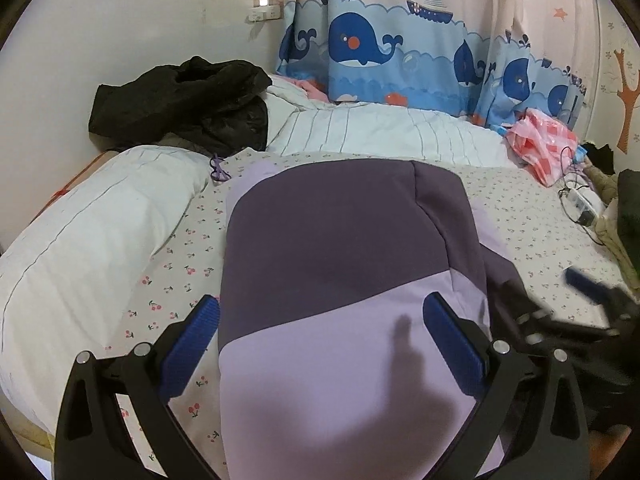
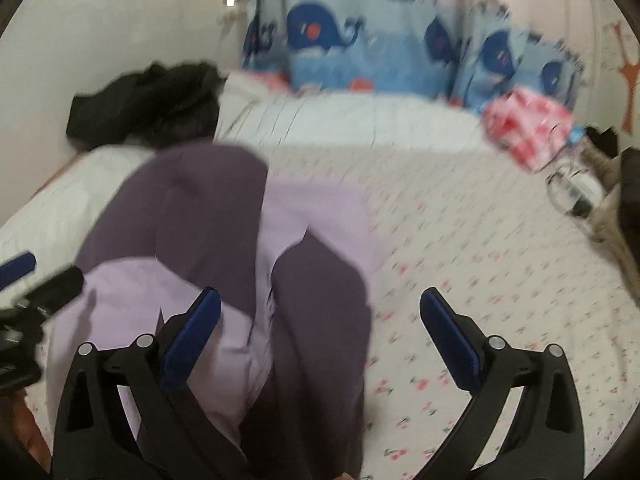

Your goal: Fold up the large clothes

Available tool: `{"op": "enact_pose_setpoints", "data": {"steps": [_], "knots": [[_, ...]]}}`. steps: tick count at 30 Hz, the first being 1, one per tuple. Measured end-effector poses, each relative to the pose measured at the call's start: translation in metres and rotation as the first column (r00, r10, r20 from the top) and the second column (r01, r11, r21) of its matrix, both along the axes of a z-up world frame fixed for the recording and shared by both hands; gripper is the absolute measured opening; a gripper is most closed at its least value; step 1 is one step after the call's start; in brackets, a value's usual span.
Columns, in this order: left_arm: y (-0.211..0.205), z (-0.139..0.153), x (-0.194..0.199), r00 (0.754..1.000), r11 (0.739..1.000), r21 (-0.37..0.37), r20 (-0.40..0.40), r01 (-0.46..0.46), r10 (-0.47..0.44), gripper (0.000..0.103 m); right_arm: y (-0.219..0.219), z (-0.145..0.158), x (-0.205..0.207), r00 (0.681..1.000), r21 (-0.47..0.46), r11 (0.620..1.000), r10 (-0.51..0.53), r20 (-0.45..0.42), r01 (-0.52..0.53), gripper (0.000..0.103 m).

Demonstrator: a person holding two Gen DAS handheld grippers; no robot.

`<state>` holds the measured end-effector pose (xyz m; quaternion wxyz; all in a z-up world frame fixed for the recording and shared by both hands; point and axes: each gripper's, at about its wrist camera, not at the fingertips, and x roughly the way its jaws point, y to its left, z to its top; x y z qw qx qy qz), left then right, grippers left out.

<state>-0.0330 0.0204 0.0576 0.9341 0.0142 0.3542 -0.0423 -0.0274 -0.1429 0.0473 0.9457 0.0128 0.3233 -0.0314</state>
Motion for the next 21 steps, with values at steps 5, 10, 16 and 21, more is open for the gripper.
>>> {"op": "enact_pose_setpoints", "data": {"steps": [5,10,16,21], "knots": [[-0.0069,-0.007,0.0025,1.0,0.999,0.034,-0.012,-0.003,0.004,0.097,0.0024,-0.002,-0.0055,1.0,-0.025,1.0,-0.007,0.008,0.008,0.096],[-0.008,-0.0078,0.0,1.0,0.998,0.057,-0.003,-0.005,0.005,0.097,0.0077,-0.003,-0.0096,1.0,-0.033,0.999,-0.001,0.011,0.001,0.096],[-0.0046,-0.0068,-0.0002,1.0,0.999,0.048,-0.004,-0.017,0.017,0.097,0.0062,-0.0044,-0.0098,1.0,-0.032,0.999,-0.002,0.015,0.003,0.096],[-0.004,-0.0064,-0.002,1.0,0.999,0.042,-0.005,-0.013,0.013,0.097,0.009,-0.0075,-0.0091,1.0,-0.039,0.999,0.0,0.011,0.001,0.096]]}}
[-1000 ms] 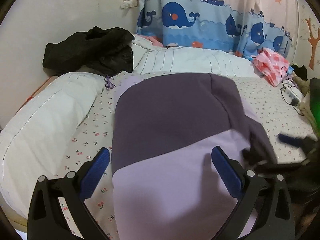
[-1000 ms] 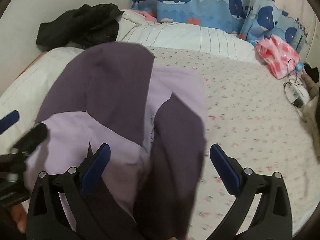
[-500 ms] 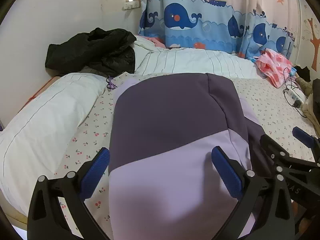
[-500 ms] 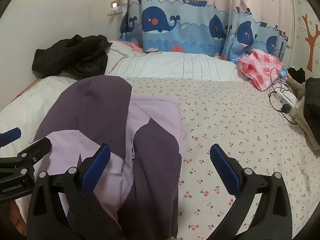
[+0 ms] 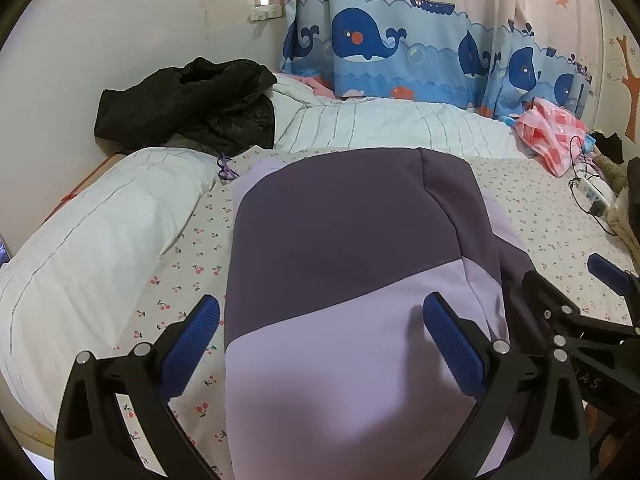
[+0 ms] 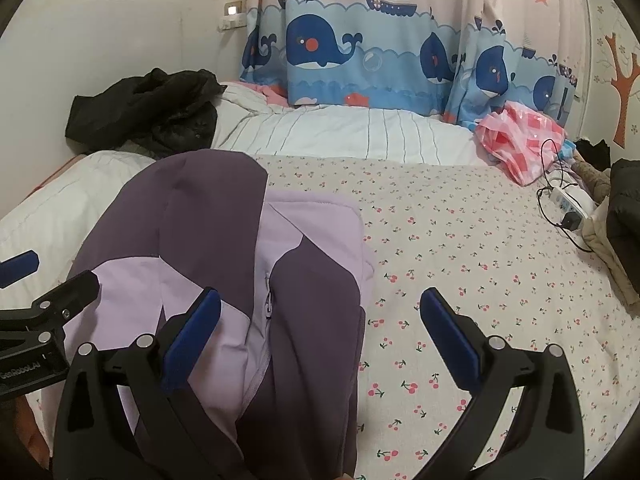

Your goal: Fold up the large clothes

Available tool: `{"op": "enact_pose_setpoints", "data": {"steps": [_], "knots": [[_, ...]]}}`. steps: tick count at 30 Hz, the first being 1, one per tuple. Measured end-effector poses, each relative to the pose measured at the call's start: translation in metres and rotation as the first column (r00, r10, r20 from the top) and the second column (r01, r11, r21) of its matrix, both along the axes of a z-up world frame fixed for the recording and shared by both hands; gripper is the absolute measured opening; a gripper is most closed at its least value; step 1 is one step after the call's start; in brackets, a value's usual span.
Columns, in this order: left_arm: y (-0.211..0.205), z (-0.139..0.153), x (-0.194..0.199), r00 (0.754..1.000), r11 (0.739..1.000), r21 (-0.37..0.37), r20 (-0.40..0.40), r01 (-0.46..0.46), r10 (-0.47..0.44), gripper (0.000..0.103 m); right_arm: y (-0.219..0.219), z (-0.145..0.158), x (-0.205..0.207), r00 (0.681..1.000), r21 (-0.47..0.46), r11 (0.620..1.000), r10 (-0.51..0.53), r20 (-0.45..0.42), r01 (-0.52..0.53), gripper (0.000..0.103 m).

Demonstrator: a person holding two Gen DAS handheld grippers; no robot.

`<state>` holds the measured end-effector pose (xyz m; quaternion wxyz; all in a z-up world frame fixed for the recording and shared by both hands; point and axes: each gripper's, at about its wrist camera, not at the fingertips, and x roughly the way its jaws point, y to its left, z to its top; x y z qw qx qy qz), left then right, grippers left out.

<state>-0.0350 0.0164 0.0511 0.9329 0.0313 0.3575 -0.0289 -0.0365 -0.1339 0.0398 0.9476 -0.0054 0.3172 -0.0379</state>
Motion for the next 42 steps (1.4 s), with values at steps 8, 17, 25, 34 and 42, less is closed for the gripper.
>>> {"op": "enact_pose_setpoints", "data": {"steps": [8,17,25,34,42], "knots": [[-0.004,-0.003,0.002,1.0,1.0,0.002,-0.023,0.009,-0.009,0.097,0.003,-0.008,0.006,0.999,-0.02,1.0,0.009,-0.047,-0.01,0.096],[-0.005,-0.005,0.004,0.999,1.0,-0.01,-0.045,0.011,-0.011,0.097,0.002,-0.013,0.009,0.997,-0.019,1.0,0.014,-0.074,-0.016,0.096],[-0.005,-0.006,0.004,0.999,1.0,-0.006,-0.046,0.008,-0.009,0.097,0.002,-0.016,0.009,0.996,-0.016,1.0,0.021,-0.081,-0.022,0.096],[-0.004,-0.007,0.005,0.999,1.0,0.005,-0.039,0.01,-0.009,0.097,0.002,-0.016,0.009,0.996,-0.011,1.0,0.027,-0.084,-0.028,0.096],[-0.004,-0.006,0.006,0.999,1.0,0.002,-0.037,0.008,-0.008,0.097,0.001,-0.016,0.009,0.996,-0.002,1.0,0.028,-0.082,-0.028,0.096]]}}
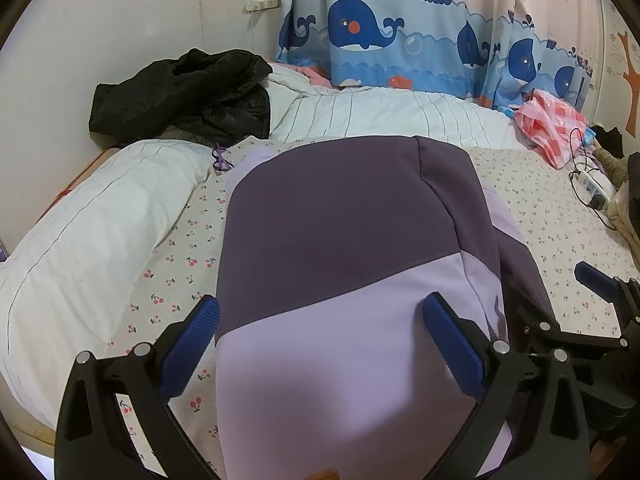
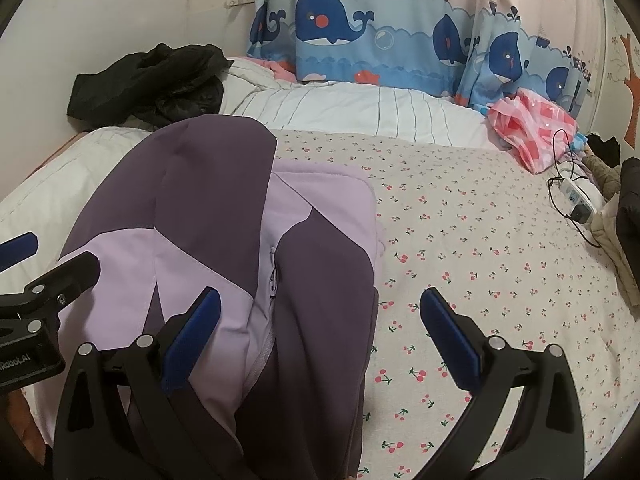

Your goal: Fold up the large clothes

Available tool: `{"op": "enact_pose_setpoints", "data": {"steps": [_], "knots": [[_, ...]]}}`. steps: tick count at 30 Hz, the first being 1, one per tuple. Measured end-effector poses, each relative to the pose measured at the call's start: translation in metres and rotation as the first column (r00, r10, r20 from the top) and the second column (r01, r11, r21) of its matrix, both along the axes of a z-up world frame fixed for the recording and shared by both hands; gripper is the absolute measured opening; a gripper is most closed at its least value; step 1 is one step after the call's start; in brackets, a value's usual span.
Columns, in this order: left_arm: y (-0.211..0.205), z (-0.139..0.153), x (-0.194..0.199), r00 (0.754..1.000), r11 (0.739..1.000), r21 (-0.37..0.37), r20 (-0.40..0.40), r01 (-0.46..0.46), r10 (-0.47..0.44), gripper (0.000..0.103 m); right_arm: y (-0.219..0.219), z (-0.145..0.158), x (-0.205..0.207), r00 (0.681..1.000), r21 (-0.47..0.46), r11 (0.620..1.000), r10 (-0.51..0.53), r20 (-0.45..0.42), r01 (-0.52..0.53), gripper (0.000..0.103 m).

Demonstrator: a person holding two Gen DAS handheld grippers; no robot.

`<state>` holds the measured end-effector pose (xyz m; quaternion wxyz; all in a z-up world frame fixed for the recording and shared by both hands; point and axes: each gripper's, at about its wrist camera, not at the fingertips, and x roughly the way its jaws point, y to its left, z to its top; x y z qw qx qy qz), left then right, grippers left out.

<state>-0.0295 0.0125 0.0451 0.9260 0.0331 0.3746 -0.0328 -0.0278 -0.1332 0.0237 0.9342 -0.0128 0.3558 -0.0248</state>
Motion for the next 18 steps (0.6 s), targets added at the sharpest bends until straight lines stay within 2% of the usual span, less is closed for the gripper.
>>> {"op": "enact_pose_setpoints", "data": {"steps": [18], "knots": [[-0.0034,0.0033,-0.0011,1.0,1.0,0.008,0.012,0.007,-0.007,0.097,0.0023,-0.0012,-0.0005,1.0,-0.005,1.0,0.009,-0.004,-0.009,0.096]]}}
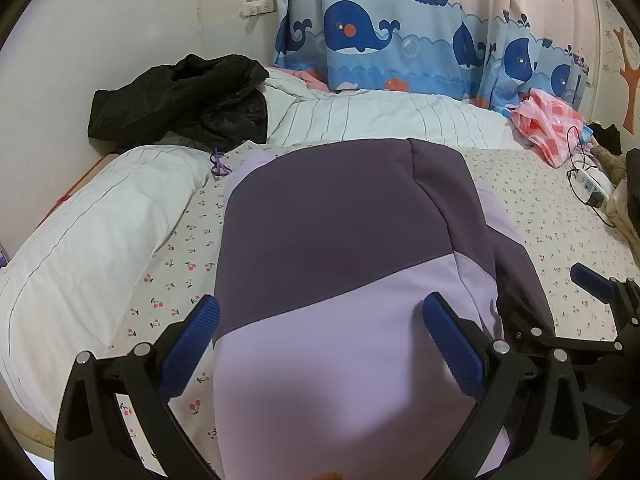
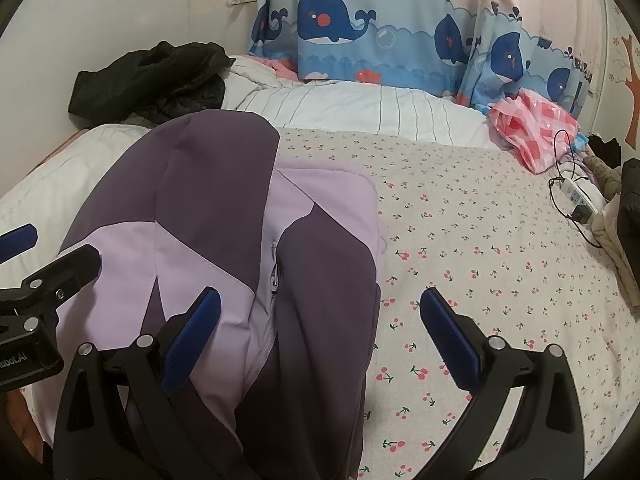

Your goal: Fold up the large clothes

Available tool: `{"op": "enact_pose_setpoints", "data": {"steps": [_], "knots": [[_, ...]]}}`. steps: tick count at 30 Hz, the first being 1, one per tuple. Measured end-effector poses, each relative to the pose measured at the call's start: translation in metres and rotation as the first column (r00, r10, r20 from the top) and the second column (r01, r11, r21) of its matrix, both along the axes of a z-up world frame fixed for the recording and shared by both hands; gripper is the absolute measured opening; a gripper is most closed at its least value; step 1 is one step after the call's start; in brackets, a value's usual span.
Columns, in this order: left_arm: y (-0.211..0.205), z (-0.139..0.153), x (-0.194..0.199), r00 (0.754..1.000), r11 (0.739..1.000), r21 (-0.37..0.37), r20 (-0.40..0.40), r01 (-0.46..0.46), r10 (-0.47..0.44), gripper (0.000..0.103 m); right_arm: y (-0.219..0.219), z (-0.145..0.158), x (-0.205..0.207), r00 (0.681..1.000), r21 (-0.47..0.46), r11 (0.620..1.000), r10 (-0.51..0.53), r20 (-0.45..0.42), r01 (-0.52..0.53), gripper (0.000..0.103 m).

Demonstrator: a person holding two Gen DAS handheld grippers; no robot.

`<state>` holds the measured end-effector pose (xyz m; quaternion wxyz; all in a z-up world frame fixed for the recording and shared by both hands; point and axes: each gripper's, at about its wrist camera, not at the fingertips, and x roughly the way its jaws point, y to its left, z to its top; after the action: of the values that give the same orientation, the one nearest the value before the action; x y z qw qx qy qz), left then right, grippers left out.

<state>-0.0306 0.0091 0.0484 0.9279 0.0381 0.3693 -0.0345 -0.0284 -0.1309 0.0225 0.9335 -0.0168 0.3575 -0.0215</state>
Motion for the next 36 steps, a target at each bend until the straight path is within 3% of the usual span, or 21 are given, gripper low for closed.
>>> {"op": "enact_pose_setpoints", "data": {"steps": [13,22,28,36], "knots": [[-0.0034,-0.0011,-0.0007,1.0,1.0,0.003,-0.003,0.009,-0.009,0.097,0.0,-0.0014,0.0018,1.0,0.005,1.0,0.003,-0.01,-0.003,0.096],[-0.001,0.0011,-0.0019,1.0,0.999,-0.047,-0.009,0.016,-0.017,0.097,0.0027,-0.004,0.0029,1.0,-0.002,1.0,0.002,-0.021,-0.002,0.096],[-0.0084,0.0,-0.003,1.0,1.0,0.002,-0.009,0.023,-0.023,0.097,0.0039,-0.0047,0.004,0.999,0.001,1.0,0.001,-0.032,-0.001,0.096],[-0.0058,-0.0002,-0.0013,0.999,0.999,-0.033,-0.026,0.031,-0.032,0.097,0.0038,-0.0068,0.0049,0.999,0.004,1.0,0.003,-0.041,-0.003,0.096]]}}
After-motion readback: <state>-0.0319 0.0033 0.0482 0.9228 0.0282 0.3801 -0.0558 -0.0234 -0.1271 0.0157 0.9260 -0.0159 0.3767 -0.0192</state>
